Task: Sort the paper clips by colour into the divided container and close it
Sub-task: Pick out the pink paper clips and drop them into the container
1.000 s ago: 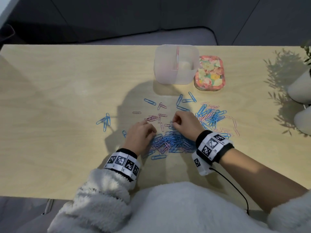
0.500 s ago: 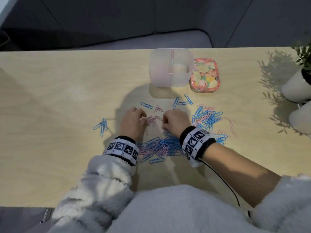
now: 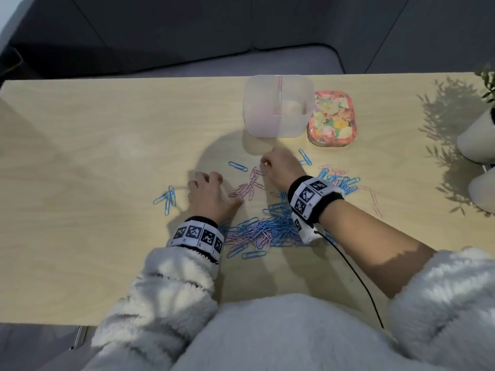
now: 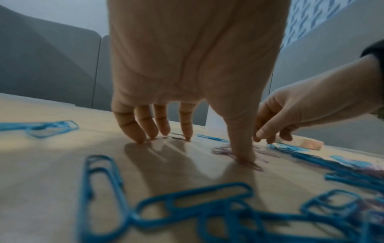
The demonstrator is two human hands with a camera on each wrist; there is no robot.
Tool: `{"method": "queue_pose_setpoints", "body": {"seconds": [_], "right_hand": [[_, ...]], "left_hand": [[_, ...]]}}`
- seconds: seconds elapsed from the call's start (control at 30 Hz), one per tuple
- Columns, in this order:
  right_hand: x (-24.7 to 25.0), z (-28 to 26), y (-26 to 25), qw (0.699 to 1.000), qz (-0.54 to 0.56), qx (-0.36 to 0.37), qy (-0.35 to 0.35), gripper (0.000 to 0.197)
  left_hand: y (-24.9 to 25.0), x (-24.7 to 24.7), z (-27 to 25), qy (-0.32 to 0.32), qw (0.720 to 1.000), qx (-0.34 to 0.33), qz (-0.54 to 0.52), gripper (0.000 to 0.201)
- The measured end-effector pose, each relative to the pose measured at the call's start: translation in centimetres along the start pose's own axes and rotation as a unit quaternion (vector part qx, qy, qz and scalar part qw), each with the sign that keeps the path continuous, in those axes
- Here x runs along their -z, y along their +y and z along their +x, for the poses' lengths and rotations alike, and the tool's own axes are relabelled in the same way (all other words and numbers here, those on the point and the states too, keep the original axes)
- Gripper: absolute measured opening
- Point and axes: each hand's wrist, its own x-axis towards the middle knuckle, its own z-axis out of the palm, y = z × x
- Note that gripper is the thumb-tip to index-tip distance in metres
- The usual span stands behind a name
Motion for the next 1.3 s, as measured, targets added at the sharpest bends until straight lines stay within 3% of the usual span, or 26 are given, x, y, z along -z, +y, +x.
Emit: {"method": "queue_pose_setpoints", "body": {"seconds": [0.17,0.23,0.33,0.43,0.53,0.7,0.87,1.0,1.3], "right_hand": [[-1.7,-1.4,-0.7,0.990,-0.092,0.092,-0.050,0.024],[-1.6,-1.9,-0.7,0.992,-0.065,0.089,-0.054,0.026],[-0.6,-2.1,0.2,0.998,0.001,0.051,-0.040,0.030],[-0.2,-2.1,0.3,0.993,-0.044,0.065,-0.086,0.018],[-0.9,-2.2,-0.7,0.988,-0.049,0.087,-0.114,0.024],[-1.5,-2.0,-1.8,0.985,-0.076,0.129,-0.082,0.016],[-1.5,-2.0,-2.0,0.975,-0.143,0.146,-0.087,0.022],[-1.9,-2.1,-1.4,0.965,-0.187,0.162,-0.092,0.016],[0.0,-1.5,0.1,0.990,-0.025,0.089,-0.103,0.009]], "left_hand": [[1.6,-0.9,0.4,-0.039,0.994,-0.073,-0.067,0.029],[1.5,-1.0,0.2,-0.042,0.991,-0.090,-0.086,0.030],[0.1,-0.2,0.2,-0.038,0.989,-0.084,-0.115,0.049],[-0.9,0.5,0.3,-0.083,0.990,-0.088,-0.077,0.063],[0.0,0.5,0.5,-0.089,0.988,-0.105,-0.074,0.045],[1.4,0.4,1.1,-0.095,0.987,-0.121,-0.050,0.023],[1.4,0.2,1.2,-0.093,0.985,-0.145,-0.013,0.017],[1.5,0.2,1.2,-0.096,0.985,-0.143,-0.007,0.017],[1.4,0.0,1.2,-0.090,0.982,-0.168,0.009,0.013]]}}
